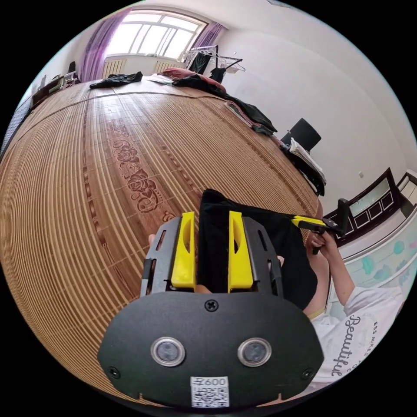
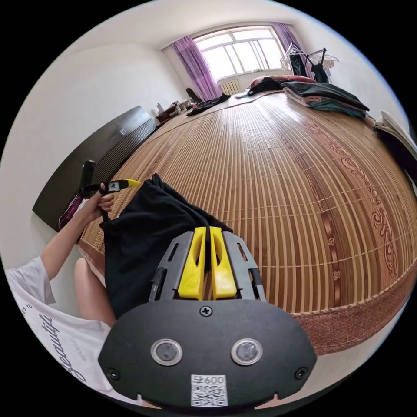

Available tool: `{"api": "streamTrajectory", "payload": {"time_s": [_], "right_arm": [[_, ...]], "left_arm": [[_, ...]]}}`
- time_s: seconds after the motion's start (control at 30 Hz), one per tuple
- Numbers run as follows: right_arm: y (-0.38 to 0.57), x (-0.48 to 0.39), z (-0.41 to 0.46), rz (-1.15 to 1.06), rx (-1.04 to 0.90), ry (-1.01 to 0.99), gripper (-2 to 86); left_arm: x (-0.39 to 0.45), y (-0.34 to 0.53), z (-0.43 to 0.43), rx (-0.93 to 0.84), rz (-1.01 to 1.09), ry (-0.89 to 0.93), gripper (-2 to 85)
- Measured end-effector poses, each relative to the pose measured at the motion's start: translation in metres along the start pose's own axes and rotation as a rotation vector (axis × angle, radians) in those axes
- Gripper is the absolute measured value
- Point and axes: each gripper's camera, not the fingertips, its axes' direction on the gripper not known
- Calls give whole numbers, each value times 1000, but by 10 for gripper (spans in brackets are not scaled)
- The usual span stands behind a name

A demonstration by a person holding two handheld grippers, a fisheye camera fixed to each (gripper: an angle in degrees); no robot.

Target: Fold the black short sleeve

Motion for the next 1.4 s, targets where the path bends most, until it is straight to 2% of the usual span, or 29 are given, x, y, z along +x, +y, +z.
{"api": "streamTrajectory", "payload": {"time_s": [0.13,0.33,0.6,0.67,0.83,0.97,1.1,1.2,1.3,1.4], "right_arm": [[12,8,-1,17,20,-33,-8],[22,20,-5,41,36,-65,-9],[45,26,-23,25,149,-90,-8],[46,34,-20,58,129,-103,-9],[44,44,-13,102,93,-100,-9],[47,54,-12,139,98,-128,-8],[56,68,-25,221,174,-122,-8],[77,72,-58,286,330,-62,-8],[96,65,-82,300,402,-42,-8],[90,42,-73,221,302,-134,-8]], "left_arm": [[0,-13,30,-87,27,29,56],[19,-5,33,-31,74,2,24],[58,-22,22,-13,218,-74,19],[68,-30,25,-13,231,-91,20],[78,-36,62,-138,250,-200,24],[78,-27,69,-96,218,-224,34],[68,-16,40,18,77,-314,40],[68,8,-10,171,-14,-360,25],[82,40,-41,133,72,-252,16],[100,82,-60,62,170,-217,12]]}}
